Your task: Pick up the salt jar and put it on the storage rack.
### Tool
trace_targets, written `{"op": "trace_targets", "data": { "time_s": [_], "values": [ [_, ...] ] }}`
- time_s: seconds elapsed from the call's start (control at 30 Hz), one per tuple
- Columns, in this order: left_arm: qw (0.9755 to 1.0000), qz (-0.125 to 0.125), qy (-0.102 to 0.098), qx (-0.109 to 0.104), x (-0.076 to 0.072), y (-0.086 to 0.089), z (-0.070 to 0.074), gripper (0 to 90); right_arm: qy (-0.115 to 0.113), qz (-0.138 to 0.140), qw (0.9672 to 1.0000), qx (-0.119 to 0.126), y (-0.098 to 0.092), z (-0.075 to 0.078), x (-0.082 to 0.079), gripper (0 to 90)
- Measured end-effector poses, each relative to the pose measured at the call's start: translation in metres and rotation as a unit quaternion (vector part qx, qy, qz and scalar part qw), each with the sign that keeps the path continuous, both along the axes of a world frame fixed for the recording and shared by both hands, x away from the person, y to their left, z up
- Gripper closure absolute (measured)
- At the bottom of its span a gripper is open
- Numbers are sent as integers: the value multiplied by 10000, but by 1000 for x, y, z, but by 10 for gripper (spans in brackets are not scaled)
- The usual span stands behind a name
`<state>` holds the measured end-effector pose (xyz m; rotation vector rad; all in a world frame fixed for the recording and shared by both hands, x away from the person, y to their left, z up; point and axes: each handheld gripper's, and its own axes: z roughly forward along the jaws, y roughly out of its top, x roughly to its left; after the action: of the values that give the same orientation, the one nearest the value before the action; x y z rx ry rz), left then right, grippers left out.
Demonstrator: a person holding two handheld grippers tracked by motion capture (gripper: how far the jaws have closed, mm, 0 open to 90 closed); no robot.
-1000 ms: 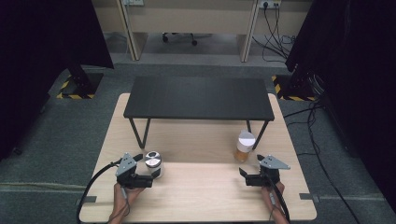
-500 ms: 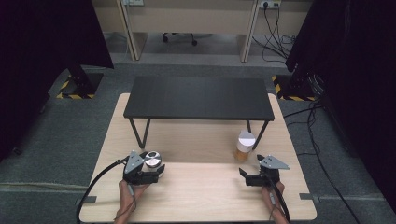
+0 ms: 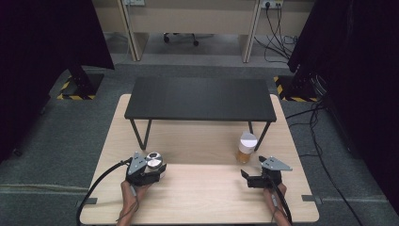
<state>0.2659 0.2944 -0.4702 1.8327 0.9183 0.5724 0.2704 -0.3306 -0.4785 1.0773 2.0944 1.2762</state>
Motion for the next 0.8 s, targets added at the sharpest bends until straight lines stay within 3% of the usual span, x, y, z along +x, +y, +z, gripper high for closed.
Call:
{"op": "trace_targets", "data": {
  "time_s": [0.37, 0.53, 0.8],
  "values": [
    [10000, 41, -29, 6, -3, -2, 0, 312, -13, 8, 10000, 3, 0, 0, 0, 10],
    [9998, 6, -49, -191, -6, 3, 4, 312, -18, 10, 10000, 4, 0, 0, 0, 11],
    [9998, -110, -20, -186, -8, 0, 32, 312, -19, 1, 10000, 4, 0, 0, -1, 11]
  ]
}}
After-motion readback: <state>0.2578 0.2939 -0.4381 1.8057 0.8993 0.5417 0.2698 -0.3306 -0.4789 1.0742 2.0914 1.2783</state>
